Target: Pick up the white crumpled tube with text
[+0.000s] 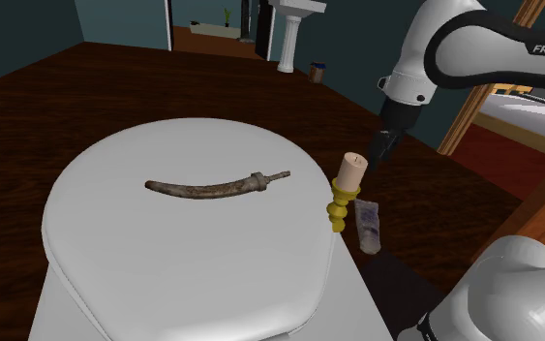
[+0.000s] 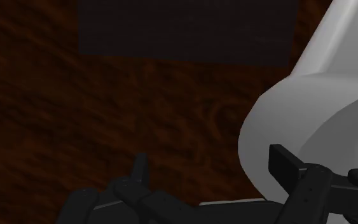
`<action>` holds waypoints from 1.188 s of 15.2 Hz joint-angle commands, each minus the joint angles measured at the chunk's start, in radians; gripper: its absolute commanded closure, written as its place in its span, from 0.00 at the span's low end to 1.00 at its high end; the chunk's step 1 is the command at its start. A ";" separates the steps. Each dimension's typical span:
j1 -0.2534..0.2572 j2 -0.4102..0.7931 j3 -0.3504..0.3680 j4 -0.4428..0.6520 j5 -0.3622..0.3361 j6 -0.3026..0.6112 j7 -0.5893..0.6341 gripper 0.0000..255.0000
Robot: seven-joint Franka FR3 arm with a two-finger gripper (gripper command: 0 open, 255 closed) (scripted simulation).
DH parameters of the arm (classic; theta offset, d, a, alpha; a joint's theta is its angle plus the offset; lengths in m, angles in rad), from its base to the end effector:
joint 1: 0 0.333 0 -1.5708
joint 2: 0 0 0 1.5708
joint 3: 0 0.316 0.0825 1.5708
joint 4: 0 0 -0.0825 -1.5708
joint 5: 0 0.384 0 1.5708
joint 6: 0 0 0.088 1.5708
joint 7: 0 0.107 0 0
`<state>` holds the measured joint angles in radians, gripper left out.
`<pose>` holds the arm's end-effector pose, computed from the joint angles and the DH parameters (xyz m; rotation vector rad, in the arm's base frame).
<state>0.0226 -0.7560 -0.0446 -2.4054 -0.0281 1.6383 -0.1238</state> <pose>0.3193 -0.0130 0.5633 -3.1329 -0.1822 0.0178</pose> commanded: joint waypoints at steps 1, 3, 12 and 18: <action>0.000 0.000 0.000 0.000 0.000 0.000 0.000 0.00; -0.021 -0.066 0.039 -0.028 0.044 -0.039 0.120 0.00; -0.116 -0.286 0.255 -0.060 0.305 -0.188 0.694 0.00; -0.200 -0.340 0.418 0.010 0.498 -0.238 1.095 0.00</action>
<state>-0.1470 -1.0786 0.3378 -2.4170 0.4327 1.4120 0.8899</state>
